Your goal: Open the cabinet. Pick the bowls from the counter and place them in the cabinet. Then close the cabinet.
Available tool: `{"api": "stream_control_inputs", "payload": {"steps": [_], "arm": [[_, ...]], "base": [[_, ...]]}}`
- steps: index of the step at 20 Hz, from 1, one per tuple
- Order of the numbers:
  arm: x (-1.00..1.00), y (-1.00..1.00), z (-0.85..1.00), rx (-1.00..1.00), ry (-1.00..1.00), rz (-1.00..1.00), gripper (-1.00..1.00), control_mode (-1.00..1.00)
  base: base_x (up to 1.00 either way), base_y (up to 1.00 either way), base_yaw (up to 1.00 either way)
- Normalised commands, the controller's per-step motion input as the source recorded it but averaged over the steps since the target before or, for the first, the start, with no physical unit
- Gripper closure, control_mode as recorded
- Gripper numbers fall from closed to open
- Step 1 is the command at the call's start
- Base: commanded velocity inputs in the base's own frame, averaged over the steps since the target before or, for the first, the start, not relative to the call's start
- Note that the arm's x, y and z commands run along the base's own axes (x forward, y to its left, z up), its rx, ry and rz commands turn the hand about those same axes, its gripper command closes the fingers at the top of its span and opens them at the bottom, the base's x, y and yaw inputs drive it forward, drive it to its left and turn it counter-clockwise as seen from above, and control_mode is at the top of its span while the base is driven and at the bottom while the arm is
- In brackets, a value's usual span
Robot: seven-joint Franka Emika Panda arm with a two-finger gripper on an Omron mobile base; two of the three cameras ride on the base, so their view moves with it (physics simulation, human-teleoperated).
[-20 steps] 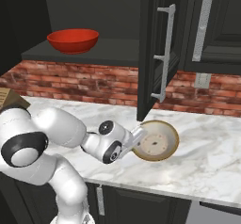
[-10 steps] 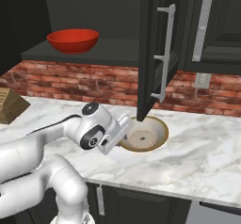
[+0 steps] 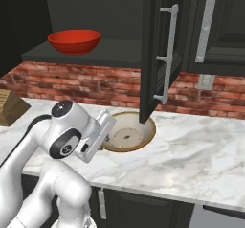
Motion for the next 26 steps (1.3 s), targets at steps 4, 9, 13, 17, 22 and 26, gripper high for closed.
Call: {"api": "stream_control_inputs", "payload": {"steps": [4,9,13,17,22,26], "arm": [[-0.55,0.33,0.91,-0.04,-0.26,0.10,1.00,-1.00],[-0.34,0.31,0.98,0.00,-0.01,0.11,1.00,-1.00],[-0.17,0.31,0.89,0.00,0.02,0.09,1.00,-1.00],[0.00,0.06,0.60,-0.04,-0.07,0.12,1.00,-1.00],[0.00,0.00,0.43,-0.03,-0.13,0.19,1.00,-1.00],[0.00,0.00,0.30,-0.04,-0.06,0.23,1.00,-1.00]], "base": [[0.00,0.00,0.00],[0.00,0.00,0.00],[0.00,0.00,0.00],[0.00,0.00,0.00],[0.00,0.00,0.00],[0.00,0.00,0.00]]}}
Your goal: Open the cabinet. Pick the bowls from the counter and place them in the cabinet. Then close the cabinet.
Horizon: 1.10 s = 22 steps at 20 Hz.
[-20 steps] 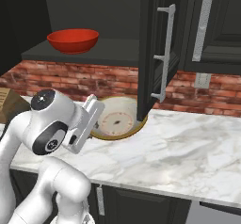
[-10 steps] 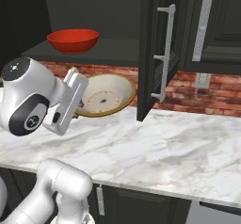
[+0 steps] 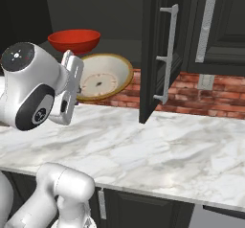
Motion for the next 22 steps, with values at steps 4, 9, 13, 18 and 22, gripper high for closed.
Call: {"api": "stream_control_inputs", "payload": {"steps": [4,9,13,18,22], "arm": [[0.05,0.00,0.16,-0.04,-0.01,0.16,1.00,-1.00],[0.07,0.00,0.12,-0.02,-0.03,0.07,1.00,-1.00],[0.33,-0.02,0.02,0.00,-0.01,0.00,1.00,-1.00],[0.31,0.00,0.00,0.00,-0.01,0.00,1.00,-1.00],[0.34,-0.07,0.00,0.00,-0.06,0.00,1.00,-1.00]], "base": [[0.00,0.00,0.00],[0.00,0.00,0.00],[0.00,0.00,0.00],[0.00,0.00,0.00],[0.00,0.00,0.00]]}}
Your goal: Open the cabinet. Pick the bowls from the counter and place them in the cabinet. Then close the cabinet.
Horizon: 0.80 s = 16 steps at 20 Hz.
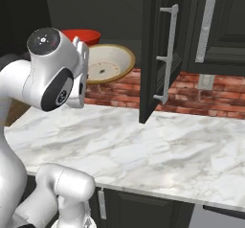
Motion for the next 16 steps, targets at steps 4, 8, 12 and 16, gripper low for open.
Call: {"api": "stream_control_inputs", "payload": {"steps": [4,8,12,16], "arm": [[0.37,-0.20,0.01,0.00,-0.10,0.00,1.00,-1.00],[0.53,-0.22,0.00,0.00,-0.03,0.00,1.00,-1.00],[0.61,-0.16,0.00,0.00,0.00,0.00,1.00,-1.00],[0.63,-0.12,0.00,0.00,0.00,0.00,1.00,-1.00]], "base": [[0.00,0.00,0.00],[0.00,0.00,0.00],[0.00,0.00,0.00],[0.00,0.00,0.00]]}}
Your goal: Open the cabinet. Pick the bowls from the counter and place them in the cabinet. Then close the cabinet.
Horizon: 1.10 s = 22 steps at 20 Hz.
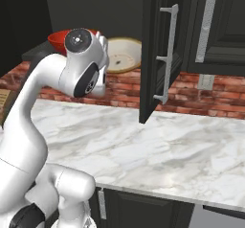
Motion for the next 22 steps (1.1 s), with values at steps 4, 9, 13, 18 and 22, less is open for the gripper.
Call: {"api": "stream_control_inputs", "payload": {"steps": [4,9,13,18,22], "arm": [[0.66,-0.15,0.00,0.00,0.00,0.00,1.00,-1.00],[0.65,-0.09,0.00,0.00,0.00,0.00,1.00,-1.00],[0.71,-0.04,0.00,0.00,0.00,0.00,1.00,-1.00],[0.68,-0.04,0.00,0.00,0.01,0.00,1.00,-1.00],[0.59,-0.06,0.00,0.00,0.00,0.00,1.00,-1.00]], "base": [[0.00,0.00,0.00],[0.00,0.00,0.00],[0.00,0.00,0.00],[0.00,0.00,0.00],[0.00,0.00,0.00]]}}
